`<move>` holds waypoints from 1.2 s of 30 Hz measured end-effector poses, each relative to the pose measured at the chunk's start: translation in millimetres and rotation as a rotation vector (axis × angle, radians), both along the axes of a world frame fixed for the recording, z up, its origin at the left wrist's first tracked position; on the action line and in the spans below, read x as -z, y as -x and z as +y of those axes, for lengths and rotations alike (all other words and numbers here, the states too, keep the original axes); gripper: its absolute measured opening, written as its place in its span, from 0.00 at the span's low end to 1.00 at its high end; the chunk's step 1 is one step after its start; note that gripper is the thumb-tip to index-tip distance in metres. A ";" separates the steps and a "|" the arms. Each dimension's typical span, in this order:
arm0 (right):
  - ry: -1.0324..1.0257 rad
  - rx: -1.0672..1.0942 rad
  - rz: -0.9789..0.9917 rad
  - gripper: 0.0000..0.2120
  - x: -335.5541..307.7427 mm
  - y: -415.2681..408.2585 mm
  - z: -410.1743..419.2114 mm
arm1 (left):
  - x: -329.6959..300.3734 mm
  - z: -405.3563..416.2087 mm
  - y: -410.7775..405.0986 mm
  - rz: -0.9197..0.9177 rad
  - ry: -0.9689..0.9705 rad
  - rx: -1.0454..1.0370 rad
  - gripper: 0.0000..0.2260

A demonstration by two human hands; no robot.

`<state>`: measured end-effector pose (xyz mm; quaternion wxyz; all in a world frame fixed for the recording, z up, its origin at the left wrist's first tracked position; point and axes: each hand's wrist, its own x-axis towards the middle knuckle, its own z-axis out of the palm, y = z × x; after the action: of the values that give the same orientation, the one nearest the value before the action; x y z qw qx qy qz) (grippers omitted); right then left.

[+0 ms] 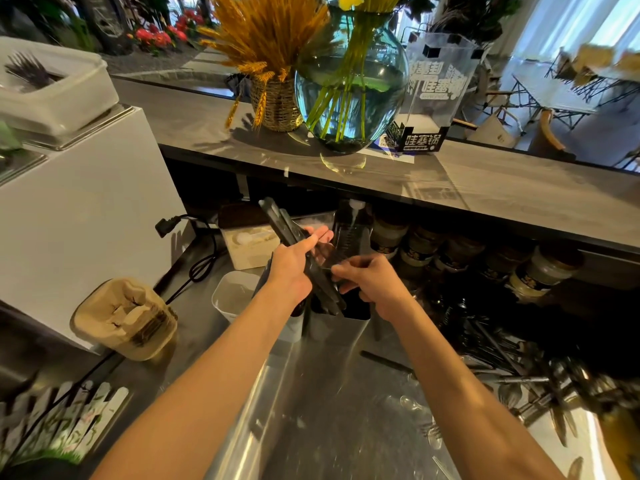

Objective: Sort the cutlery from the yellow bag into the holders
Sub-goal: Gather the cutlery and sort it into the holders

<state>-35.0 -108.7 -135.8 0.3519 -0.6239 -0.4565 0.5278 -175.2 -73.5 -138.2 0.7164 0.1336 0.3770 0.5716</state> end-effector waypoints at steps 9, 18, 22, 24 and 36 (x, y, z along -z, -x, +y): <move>-0.236 0.329 0.350 0.04 -10.2 -8.2 3.6 | 6.2 -10.6 5.1 0.050 0.062 0.108 0.06; -0.397 0.528 0.013 0.03 -4.4 -21.8 1.3 | 10.9 -7.4 22.1 0.036 0.150 0.179 0.17; -0.235 0.334 -0.143 0.11 12.5 -13.4 0.5 | 0.5 -11.9 19.9 0.074 0.061 0.226 0.08; -0.204 0.317 -0.141 0.14 13.0 -9.3 0.5 | -5.1 -15.8 17.1 0.102 0.024 0.237 0.06; -0.003 0.111 0.090 0.11 -31.7 8.1 12.1 | -14.7 -39.1 8.9 0.417 -0.081 0.576 0.09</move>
<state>-43.2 -96.6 -104.1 0.4016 -0.6234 -0.4058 0.5343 -184.2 -112.7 -123.5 0.7499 0.3765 0.4390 0.3212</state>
